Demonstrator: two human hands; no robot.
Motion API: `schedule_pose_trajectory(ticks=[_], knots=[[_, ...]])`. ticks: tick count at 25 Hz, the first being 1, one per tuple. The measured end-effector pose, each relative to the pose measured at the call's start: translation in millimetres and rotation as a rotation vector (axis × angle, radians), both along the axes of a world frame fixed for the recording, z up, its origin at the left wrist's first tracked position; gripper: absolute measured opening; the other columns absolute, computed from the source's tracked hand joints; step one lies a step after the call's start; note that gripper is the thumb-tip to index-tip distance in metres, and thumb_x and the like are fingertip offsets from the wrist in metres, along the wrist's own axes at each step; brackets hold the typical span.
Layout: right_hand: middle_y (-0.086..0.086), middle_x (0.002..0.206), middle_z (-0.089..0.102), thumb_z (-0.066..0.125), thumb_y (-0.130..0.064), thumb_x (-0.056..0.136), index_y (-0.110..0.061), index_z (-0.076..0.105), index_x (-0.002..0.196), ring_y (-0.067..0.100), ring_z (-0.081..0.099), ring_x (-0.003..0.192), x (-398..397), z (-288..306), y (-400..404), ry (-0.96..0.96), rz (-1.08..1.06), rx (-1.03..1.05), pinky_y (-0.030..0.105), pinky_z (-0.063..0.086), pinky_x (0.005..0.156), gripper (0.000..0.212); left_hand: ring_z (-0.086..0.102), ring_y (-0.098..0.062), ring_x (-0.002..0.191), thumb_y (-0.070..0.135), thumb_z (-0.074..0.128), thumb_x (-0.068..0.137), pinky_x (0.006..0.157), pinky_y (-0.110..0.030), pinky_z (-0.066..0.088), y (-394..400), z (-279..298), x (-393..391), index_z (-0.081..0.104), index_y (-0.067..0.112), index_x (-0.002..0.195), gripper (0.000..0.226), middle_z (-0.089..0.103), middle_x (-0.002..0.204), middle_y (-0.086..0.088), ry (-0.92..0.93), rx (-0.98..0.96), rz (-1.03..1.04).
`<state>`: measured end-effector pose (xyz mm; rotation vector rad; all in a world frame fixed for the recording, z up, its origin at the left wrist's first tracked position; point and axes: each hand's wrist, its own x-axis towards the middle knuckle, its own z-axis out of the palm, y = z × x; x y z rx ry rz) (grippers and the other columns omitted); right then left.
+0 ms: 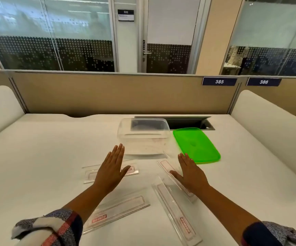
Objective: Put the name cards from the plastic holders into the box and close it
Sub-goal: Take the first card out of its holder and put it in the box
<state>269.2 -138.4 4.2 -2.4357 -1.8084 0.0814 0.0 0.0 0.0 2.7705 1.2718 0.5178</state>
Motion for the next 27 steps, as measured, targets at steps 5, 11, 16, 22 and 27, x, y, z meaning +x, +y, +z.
schedule_pose_trajectory(ticks=[5,11,16,22,27], knots=[[0.005,0.150,0.038,0.036,-0.059,0.089,-0.018,0.029,0.143,0.021,0.037,0.136,9,-12,-5,0.103,-0.129,-0.123,0.036,0.035,0.108,0.068,-0.017,-0.019,0.140,0.067,-0.018,0.075,0.116,-0.030,-0.003,1,-19,-11,-0.006,0.015,0.144,0.088,-0.001,0.157,0.000,0.154,0.027,-0.052],[0.006,0.133,0.056,0.044,-0.050,0.089,-0.014,0.048,0.129,0.026,0.053,0.122,7,-12,-1,0.113,-0.177,-0.153,0.036,0.043,0.100,0.054,-0.013,-0.018,0.141,0.068,-0.022,0.073,0.117,-0.031,-0.001,-2,-24,-15,0.003,0.018,0.147,0.092,0.007,0.158,0.001,0.238,-0.011,-0.115],[0.006,0.124,0.062,0.044,-0.056,0.086,-0.014,0.053,0.121,0.026,0.059,0.113,6,-13,1,0.109,-0.188,-0.164,0.036,0.048,0.091,0.055,-0.008,-0.016,0.143,0.067,-0.017,0.075,0.117,-0.031,-0.002,2,-14,-17,0.006,0.020,0.147,0.090,0.011,0.158,0.002,0.243,-0.023,-0.130],[0.007,0.111,0.063,0.040,-0.066,0.084,-0.013,0.058,0.103,0.030,0.055,0.116,18,-7,5,0.327,-0.165,-0.225,0.035,0.043,0.082,0.059,0.001,-0.015,0.146,0.069,-0.015,0.073,0.119,-0.032,0.005,-7,-7,-10,0.007,0.021,0.147,0.091,0.014,0.158,0.004,0.183,-0.087,-0.129],[0.003,0.158,0.013,0.047,-0.062,0.083,-0.015,0.024,0.145,0.020,0.013,0.145,8,-1,-14,0.490,-0.167,-0.031,0.040,0.021,0.116,0.081,0.001,-0.014,0.145,0.072,-0.017,0.071,0.118,-0.032,0.008,-27,1,-7,0.014,0.021,0.147,0.096,0.015,0.157,0.003,0.073,-0.086,-0.076]])
